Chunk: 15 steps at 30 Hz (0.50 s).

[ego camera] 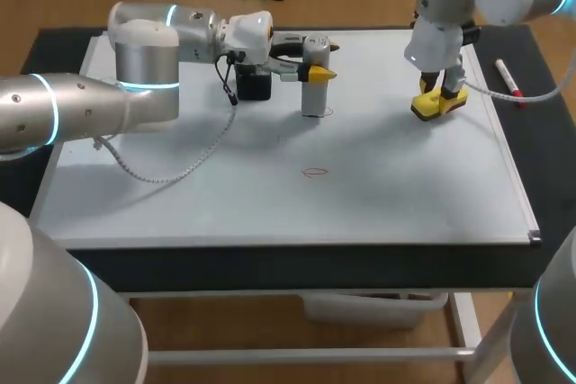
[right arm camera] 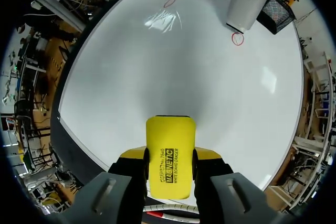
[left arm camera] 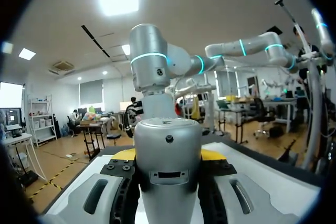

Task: Pick up the inspection probe, press it on each red-marked spot on the whiteboard one by one, put down the probe, pick up the eraser, and wipe off all the red marks.

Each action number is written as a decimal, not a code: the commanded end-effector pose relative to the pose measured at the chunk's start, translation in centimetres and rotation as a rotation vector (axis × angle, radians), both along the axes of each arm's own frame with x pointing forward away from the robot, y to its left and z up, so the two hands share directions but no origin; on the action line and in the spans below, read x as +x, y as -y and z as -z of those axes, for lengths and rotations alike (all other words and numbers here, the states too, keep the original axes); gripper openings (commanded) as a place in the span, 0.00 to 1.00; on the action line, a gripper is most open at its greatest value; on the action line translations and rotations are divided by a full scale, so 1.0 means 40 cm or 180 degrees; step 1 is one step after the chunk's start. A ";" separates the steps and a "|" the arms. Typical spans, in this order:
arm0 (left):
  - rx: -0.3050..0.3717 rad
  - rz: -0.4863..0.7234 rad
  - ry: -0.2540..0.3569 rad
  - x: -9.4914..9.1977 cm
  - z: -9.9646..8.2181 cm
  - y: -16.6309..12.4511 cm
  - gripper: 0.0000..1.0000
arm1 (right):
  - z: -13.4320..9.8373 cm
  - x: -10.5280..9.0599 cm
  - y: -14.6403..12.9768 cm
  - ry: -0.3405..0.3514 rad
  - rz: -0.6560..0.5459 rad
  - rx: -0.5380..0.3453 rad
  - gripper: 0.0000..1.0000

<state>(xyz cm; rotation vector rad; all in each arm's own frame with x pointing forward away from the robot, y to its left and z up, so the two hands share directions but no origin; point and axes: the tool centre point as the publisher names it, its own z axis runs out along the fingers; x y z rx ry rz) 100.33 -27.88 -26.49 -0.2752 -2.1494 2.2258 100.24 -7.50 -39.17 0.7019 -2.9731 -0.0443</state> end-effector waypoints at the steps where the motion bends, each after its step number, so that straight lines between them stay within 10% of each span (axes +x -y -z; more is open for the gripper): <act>1: -0.0032 0.0010 -0.0002 0.015 0.012 0.023 0.00 | -0.002 0.003 0.001 -0.0009 -0.0006 -0.0011 0.00; 15: -0.0040 -0.0005 -0.0010 0.031 0.018 0.046 0.00 | -0.002 0.003 0.001 -0.0009 -0.0006 -0.0011 0.00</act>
